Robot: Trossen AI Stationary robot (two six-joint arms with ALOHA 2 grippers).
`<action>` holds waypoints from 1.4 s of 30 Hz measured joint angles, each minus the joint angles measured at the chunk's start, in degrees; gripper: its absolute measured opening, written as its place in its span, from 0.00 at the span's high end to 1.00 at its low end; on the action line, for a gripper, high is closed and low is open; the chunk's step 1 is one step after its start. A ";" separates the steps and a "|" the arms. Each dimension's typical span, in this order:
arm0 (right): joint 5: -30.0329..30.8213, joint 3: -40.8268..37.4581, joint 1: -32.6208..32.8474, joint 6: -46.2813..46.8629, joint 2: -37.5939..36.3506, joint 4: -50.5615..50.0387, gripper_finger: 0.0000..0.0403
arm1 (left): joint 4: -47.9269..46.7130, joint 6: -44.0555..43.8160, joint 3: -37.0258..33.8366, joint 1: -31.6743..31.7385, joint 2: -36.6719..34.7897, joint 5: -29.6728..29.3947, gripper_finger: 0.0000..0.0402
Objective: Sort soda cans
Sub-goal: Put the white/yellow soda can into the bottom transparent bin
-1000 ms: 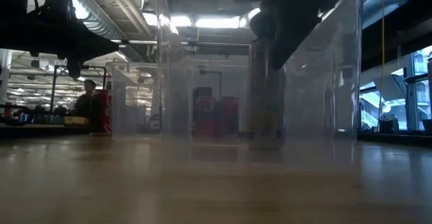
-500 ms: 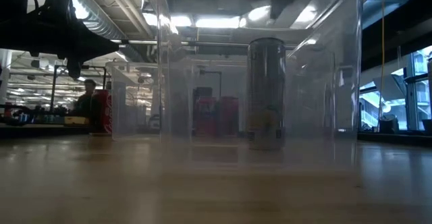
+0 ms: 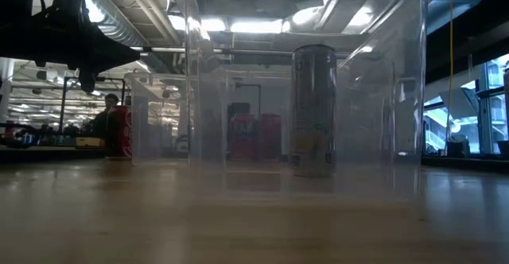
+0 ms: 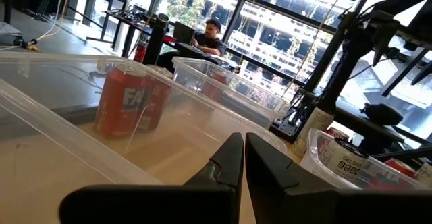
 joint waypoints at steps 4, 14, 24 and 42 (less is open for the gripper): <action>0.16 -0.02 2.86 5.74 -3.03 0.10 0.16 | -0.01 0.13 0.00 0.00 -0.01 0.00 0.97; 5.69 -1.18 5.35 13.17 -6.28 0.36 0.16 | -0.01 0.69 0.00 0.00 -0.01 0.00 0.97; 3.34 -19.58 2.34 15.05 -15.47 0.13 0.16 | -0.01 0.52 0.00 -0.01 -0.01 0.00 0.97; -4.55 -40.22 0.79 6.96 -31.02 0.17 0.16 | 0.02 -1.02 0.00 -0.01 0.01 0.00 0.97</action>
